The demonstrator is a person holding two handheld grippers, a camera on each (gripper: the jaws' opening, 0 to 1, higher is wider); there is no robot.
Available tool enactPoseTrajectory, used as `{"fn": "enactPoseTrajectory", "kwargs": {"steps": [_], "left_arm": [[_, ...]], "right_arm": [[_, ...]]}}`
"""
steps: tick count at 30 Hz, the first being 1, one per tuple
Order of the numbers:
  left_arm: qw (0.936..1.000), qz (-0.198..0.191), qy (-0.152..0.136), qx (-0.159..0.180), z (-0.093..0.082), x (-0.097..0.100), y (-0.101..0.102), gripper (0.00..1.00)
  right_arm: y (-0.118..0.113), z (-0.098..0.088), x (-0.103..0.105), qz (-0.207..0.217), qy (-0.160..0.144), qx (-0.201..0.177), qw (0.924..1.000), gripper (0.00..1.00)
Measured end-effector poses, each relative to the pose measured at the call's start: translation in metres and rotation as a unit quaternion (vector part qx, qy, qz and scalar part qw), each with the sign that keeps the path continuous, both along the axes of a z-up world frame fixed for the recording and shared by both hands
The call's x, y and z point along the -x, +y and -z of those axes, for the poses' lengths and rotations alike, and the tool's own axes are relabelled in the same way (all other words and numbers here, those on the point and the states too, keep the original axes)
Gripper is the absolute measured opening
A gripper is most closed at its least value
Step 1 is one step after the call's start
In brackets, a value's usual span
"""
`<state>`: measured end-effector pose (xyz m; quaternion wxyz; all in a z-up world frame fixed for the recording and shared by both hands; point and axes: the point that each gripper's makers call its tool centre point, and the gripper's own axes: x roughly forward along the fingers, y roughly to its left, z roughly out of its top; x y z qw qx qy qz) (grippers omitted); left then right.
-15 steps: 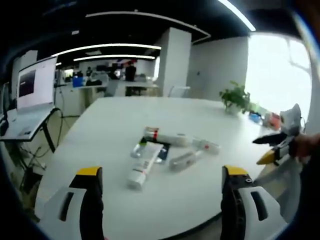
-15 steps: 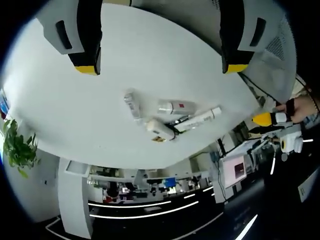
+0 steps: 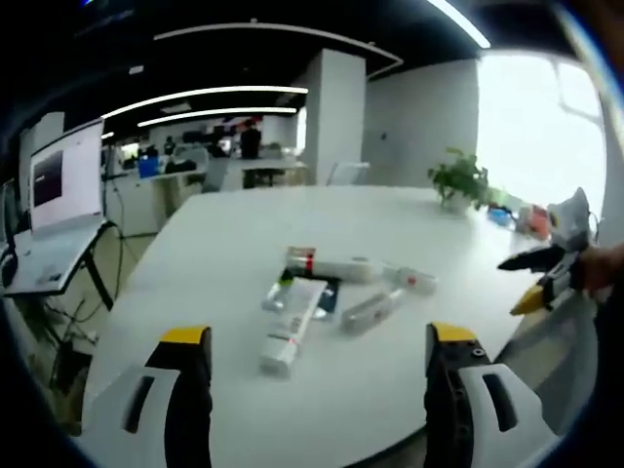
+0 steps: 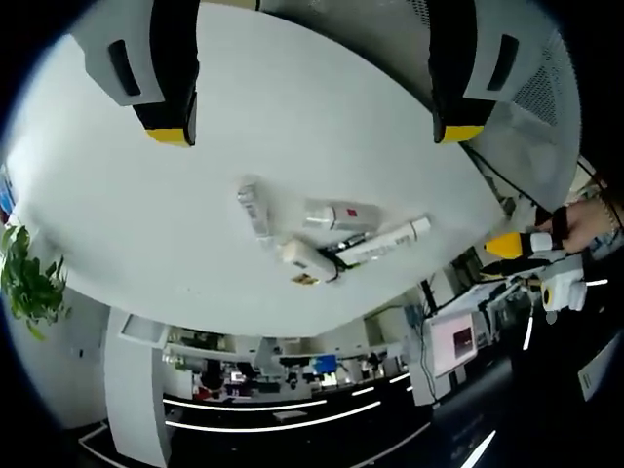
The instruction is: Arrange the skincare products in the storage area until every visible bottle or jar stands upright without overlapping.
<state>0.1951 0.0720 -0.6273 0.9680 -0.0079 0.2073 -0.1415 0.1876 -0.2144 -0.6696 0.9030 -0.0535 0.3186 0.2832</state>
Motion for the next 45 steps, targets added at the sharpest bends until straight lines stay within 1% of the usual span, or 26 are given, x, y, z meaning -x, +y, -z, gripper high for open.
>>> {"fn": "enactPoseTrajectory", "kwargs": {"steps": [3, 5, 9, 13, 14, 16, 18, 21, 22, 23, 26, 27, 29, 30, 33, 35, 40, 42, 45], "left_arm": [[0.9999, 0.007, -0.001, 0.009, -0.001, -0.002, -0.003, 0.97], [0.9997, 0.019, -0.002, 0.014, -0.001, -0.003, -0.006, 0.96], [0.9996, 0.025, 0.0, 0.011, 0.003, -0.005, -0.008, 0.99], [0.9992, 0.036, 0.001, 0.018, 0.003, -0.007, -0.011, 0.99], [0.9988, 0.04, -0.001, 0.027, 0.002, -0.008, -0.014, 0.99], [0.9983, 0.045, -0.005, 0.036, 0.0, -0.008, -0.016, 0.99], [0.9983, 0.048, -0.003, 0.033, 0.003, -0.01, -0.017, 0.99], [0.9978, 0.054, -0.003, 0.039, 0.007, -0.011, -0.019, 0.99], [0.9974, 0.058, -0.014, 0.04, 0.005, -0.012, -0.021, 0.99], [0.9967, 0.062, -0.032, 0.04, 0.0, -0.015, -0.023, 0.99], [0.9959, 0.067, -0.035, 0.049, -0.002, -0.015, -0.027, 0.99], [0.9961, 0.07, -0.027, 0.046, 0.001, -0.015, -0.027, 0.99], [0.9961, 0.071, -0.024, 0.046, 0.003, -0.014, -0.027, 0.99], [0.9961, 0.071, -0.024, 0.046, 0.003, -0.014, -0.027, 0.99], [0.9961, 0.069, -0.022, 0.05, 0.003, -0.015, -0.025, 0.99], [0.9962, 0.068, -0.019, 0.052, 0.005, -0.016, -0.023, 0.99], [0.9957, 0.076, -0.016, 0.051, 0.006, -0.014, -0.029, 0.99], [0.9954, 0.081, -0.013, 0.049, 0.006, -0.012, -0.033, 0.99], [0.9954, 0.085, -0.015, 0.042, 0.007, -0.012, -0.034, 0.99]], "right_arm": [[0.001, 0.002, -0.002, -0.003, 0.003, 0.003, 1.0, 1.0], [0.002, 0.003, -0.003, -0.007, 0.004, 0.009, 0.9999, 1.0], [0.004, 0.003, -0.009, -0.011, 0.005, 0.011, 0.9999, 1.0], [0.005, 0.002, -0.015, -0.014, 0.004, 0.015, 0.9998, 1.0], [0.005, 0.002, -0.017, -0.016, 0.003, 0.017, 0.9997, 1.0], [0.004, 0.001, -0.02, -0.019, 0.002, 0.021, 0.9996, 1.0], [0.003, -0.001, -0.023, -0.021, 0.001, 0.023, 0.9995, 0.99], [0.003, -0.003, -0.027, -0.027, 0.0, 0.026, 0.9993, 0.99], [0.003, -0.004, -0.03, -0.032, -0.001, 0.031, 0.999, 0.99], [0.004, -0.007, -0.03, -0.034, -0.002, 0.032, 0.9989, 0.99], [0.005, -0.01, -0.037, -0.038, -0.005, 0.033, 0.9987, 0.99], [0.007, -0.013, -0.039, -0.041, -0.007, 0.034, 0.9986, 0.99], [0.008, -0.016, -0.042, -0.044, -0.009, 0.037, 0.9983, 0.94], [0.009, -0.017, -0.043, -0.046, -0.008, 0.038, 0.9982, 0.93], [0.013, -0.019, -0.051, -0.048, -0.012, 0.037, 0.9981, 0.95], [0.016, -0.02, -0.055, -0.055, -0.014, 0.041, 0.9976, 0.94], [0.025, -0.026, -0.066, -0.07, -0.02, 0.048, 0.9962, 0.94], [0.027, -0.027, -0.073, -0.073, -0.023, 0.05, 0.9958, 0.94], [0.024, -0.027, -0.084, -0.072, -0.027, 0.056, 0.9954, 0.95]]}}
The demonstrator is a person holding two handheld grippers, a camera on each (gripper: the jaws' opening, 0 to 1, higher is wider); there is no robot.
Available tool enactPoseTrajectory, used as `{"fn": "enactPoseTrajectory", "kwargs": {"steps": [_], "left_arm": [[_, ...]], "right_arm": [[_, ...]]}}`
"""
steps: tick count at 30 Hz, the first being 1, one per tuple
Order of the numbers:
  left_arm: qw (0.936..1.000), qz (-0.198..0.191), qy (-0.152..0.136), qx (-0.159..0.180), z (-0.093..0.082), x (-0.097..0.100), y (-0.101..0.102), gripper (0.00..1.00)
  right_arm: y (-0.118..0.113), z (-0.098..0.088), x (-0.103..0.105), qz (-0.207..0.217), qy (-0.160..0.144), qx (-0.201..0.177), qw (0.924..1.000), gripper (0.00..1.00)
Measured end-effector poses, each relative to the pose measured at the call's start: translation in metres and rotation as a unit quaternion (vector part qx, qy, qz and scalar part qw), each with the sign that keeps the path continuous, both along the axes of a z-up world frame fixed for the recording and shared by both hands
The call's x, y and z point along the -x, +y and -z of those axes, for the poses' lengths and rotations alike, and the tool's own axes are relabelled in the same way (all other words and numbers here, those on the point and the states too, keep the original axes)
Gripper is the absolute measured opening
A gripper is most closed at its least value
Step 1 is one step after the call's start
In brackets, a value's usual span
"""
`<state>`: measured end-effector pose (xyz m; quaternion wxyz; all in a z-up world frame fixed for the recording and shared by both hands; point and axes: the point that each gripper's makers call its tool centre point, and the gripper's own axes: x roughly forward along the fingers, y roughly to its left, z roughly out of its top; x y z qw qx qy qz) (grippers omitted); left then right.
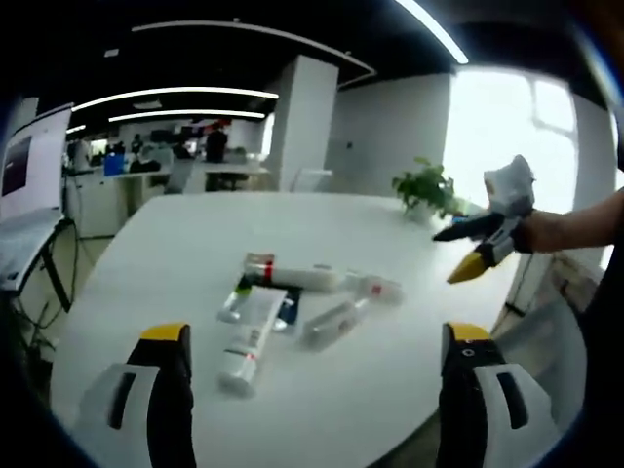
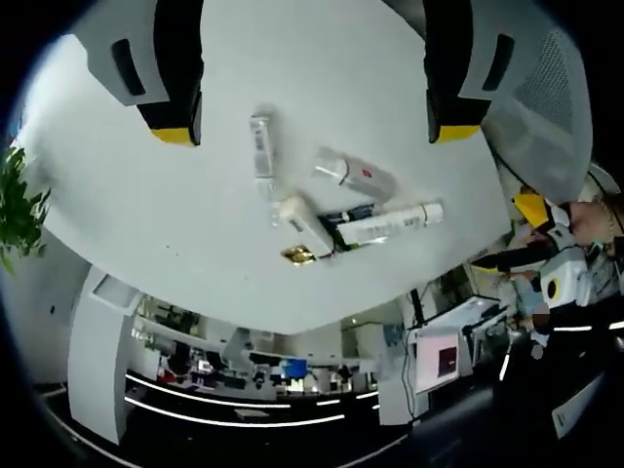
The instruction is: Arrange the skincare products in the storage area until every visible bottle or jar stands upright without overlapping.
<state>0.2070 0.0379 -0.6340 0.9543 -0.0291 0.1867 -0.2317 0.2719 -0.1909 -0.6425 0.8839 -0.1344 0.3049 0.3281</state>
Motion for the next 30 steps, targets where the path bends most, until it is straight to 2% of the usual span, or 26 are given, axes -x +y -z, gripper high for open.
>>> {"fn": "enactPoseTrajectory", "kwargs": {"steps": [6, 9, 15, 19, 26, 30], "left_arm": [[0.9999, 0.012, -0.002, -0.001, 0.001, 0.001, -0.002, 0.99], [0.9997, 0.023, 0.0, 0.001, 0.003, 0.002, -0.007, 0.99], [0.9979, 0.064, -0.003, -0.005, 0.003, 0.009, -0.024, 0.98], [0.9974, 0.072, 0.0, -0.007, 0.005, 0.01, -0.026, 0.97], [0.998, 0.063, 0.001, -0.009, 0.004, 0.01, -0.023, 0.96], [0.9984, 0.056, -0.001, -0.012, 0.005, 0.008, -0.02, 0.96]], "right_arm": [[-0.002, -0.012, -0.013, 0.016, -0.01, -0.007, 0.9998, 0.93], [-0.004, -0.019, -0.019, 0.022, -0.016, 0.001, 0.9996, 0.93], [0.0, -0.029, -0.031, 0.03, -0.025, 0.011, 0.9992, 0.92], [0.013, -0.033, -0.035, 0.013, -0.028, 0.02, 0.9993, 0.92], [0.039, -0.022, -0.047, -0.039, -0.011, 0.061, 0.9973, 0.89], [0.049, -0.026, -0.06, -0.056, -0.011, 0.062, 0.9965, 0.89]]}}
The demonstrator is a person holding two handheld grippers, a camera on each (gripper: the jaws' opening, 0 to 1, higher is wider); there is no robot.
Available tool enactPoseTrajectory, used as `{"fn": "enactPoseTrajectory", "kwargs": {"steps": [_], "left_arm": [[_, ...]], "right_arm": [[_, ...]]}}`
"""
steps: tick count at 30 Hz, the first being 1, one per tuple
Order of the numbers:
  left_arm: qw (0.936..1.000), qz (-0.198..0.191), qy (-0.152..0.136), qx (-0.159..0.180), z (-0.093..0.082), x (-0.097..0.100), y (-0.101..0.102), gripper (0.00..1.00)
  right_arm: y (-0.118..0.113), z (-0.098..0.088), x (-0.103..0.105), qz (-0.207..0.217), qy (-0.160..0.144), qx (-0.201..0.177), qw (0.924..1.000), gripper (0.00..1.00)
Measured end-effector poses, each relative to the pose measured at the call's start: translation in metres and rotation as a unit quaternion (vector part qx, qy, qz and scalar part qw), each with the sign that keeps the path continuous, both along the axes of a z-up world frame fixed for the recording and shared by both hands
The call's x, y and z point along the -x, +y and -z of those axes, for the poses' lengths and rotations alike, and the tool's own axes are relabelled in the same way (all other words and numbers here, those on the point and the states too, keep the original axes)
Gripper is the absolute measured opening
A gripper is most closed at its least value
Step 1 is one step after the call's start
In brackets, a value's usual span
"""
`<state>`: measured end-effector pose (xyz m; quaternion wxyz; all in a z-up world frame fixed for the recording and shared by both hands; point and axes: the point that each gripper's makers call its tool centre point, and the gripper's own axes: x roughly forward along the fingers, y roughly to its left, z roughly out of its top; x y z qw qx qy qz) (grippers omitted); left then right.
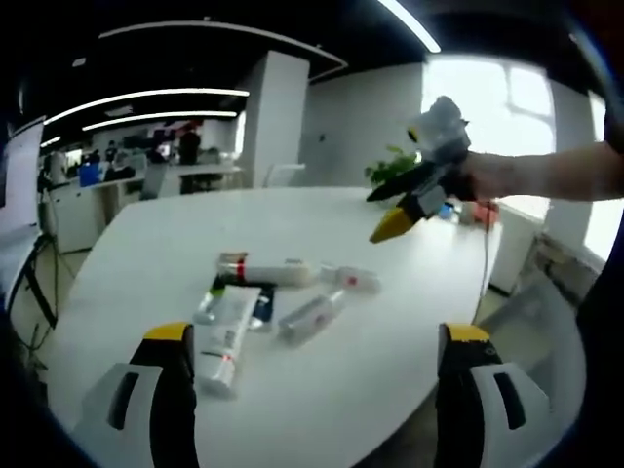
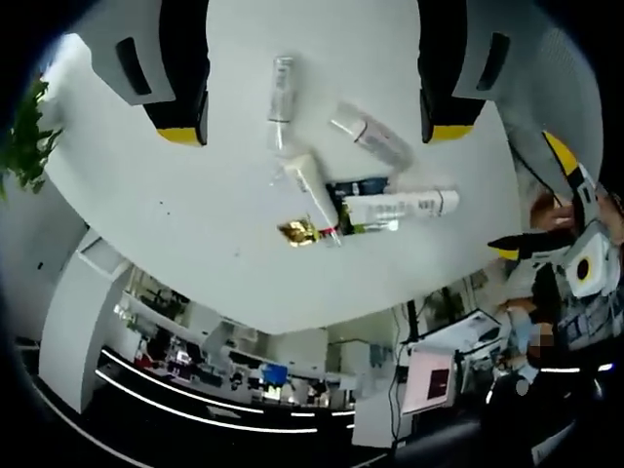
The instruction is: Arrange the skincare products in the storage area until every visible bottle or jar stands upright without overlapping.
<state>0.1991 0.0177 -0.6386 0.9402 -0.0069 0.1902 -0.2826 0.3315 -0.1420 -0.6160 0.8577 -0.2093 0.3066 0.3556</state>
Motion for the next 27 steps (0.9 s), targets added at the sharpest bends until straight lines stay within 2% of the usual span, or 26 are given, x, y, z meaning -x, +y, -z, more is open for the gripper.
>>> {"fn": "enactPoseTrajectory", "kwargs": {"steps": [5, 17, 23, 27], "left_arm": [[1.0, -0.002, 0.001, -0.004, 0.001, 0.0, 0.001, 0.96], [0.9999, -0.01, 0.012, -0.002, 0.005, -0.001, 0.004, 0.94], [0.9997, -0.004, 0.007, -0.021, 0.007, 0.001, 0.002, 0.94], [0.9997, -0.009, 0.01, -0.02, 0.008, 0.0, 0.006, 0.94]], "right_arm": [[0.012, -0.001, -0.016, -0.014, -0.006, 0.002, 0.9999, 0.89], [0.024, 0.018, -0.038, -0.038, 0.02, 0.031, 0.9986, 0.84], [0.037, 0.022, -0.059, -0.058, 0.026, 0.041, 0.9971, 0.82], [0.047, 0.028, -0.066, -0.073, 0.034, 0.051, 0.9955, 0.82]]}}
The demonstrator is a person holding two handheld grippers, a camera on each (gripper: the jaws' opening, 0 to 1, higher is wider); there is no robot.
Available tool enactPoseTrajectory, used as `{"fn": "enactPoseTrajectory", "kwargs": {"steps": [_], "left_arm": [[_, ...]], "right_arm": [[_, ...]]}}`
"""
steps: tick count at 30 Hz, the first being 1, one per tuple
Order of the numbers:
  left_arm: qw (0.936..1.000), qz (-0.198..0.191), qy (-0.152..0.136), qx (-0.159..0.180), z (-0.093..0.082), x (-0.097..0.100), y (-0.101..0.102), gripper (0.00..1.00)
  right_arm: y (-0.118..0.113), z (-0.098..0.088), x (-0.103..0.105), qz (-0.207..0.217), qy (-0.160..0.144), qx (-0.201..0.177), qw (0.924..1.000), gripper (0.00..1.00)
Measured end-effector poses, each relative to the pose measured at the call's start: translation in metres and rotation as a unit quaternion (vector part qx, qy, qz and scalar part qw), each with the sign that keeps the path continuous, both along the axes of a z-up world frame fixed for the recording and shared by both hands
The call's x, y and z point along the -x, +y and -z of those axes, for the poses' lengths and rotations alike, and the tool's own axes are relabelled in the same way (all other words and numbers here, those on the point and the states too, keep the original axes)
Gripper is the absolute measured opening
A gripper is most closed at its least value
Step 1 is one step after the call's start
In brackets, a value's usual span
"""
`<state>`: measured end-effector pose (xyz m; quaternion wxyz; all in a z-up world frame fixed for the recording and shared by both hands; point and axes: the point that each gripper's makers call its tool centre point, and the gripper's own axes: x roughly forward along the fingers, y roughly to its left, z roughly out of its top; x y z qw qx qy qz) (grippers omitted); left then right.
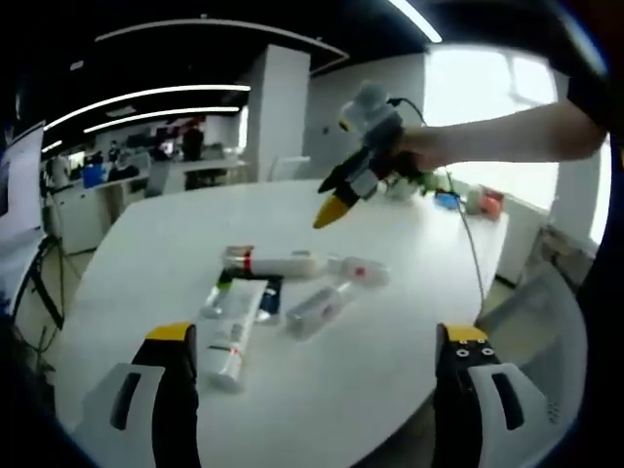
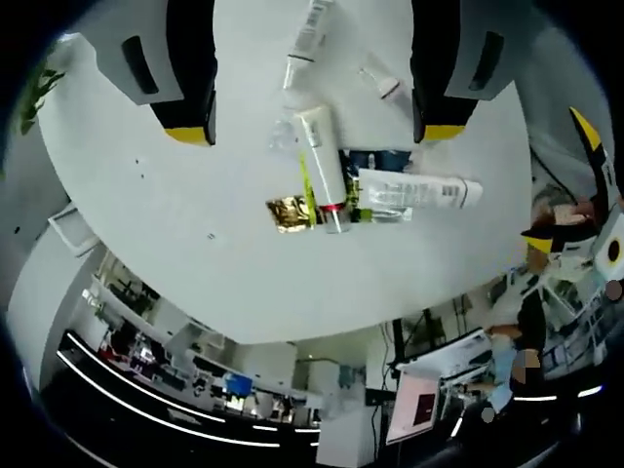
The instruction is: Arrange the skincare products in the storage area until every visible bottle or jar stands upright without overlapping.
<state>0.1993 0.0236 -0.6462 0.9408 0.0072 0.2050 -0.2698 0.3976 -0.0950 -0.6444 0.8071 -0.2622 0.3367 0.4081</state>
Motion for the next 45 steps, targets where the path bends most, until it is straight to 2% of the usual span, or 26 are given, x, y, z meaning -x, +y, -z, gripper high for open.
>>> {"fn": "enactPoseTrajectory", "kwargs": {"steps": [5, 14, 20, 24, 28, 37, 45], "left_arm": [[0.9999, -0.011, 0.005, 0.005, 0.0, -0.001, 0.003, 0.93], [0.9996, -0.022, 0.018, -0.004, 0.006, -0.002, 0.008, 0.92], [0.9992, -0.029, 0.028, 0.004, 0.008, -0.002, 0.01, 0.91], [0.999, -0.034, 0.027, -0.003, 0.009, -0.003, 0.014, 0.9], [0.9989, -0.039, 0.024, -0.004, 0.008, -0.004, 0.016, 0.89], [0.9985, -0.044, 0.031, -0.001, 0.01, -0.003, 0.017, 0.89], [0.9977, -0.054, 0.042, 0.006, 0.013, -0.004, 0.021, 0.89]], "right_arm": [[0.012, 0.013, -0.003, -0.012, 0.012, 0.008, 0.9998, 0.81], [0.02, 0.04, -0.024, -0.034, 0.033, 0.03, 0.9985, 0.79], [0.027, 0.055, -0.026, -0.036, 0.05, 0.031, 0.9976, 0.76], [0.031, 0.063, -0.022, -0.045, 0.059, 0.037, 0.9966, 0.75], [0.039, 0.075, -0.024, -0.057, 0.071, 0.037, 0.9952, 0.7], [0.049, 0.092, -0.028, -0.071, 0.084, 0.038, 0.9932, 0.64], [0.057, 0.099, -0.031, -0.084, 0.093, 0.04, 0.9913, 0.6]]}}
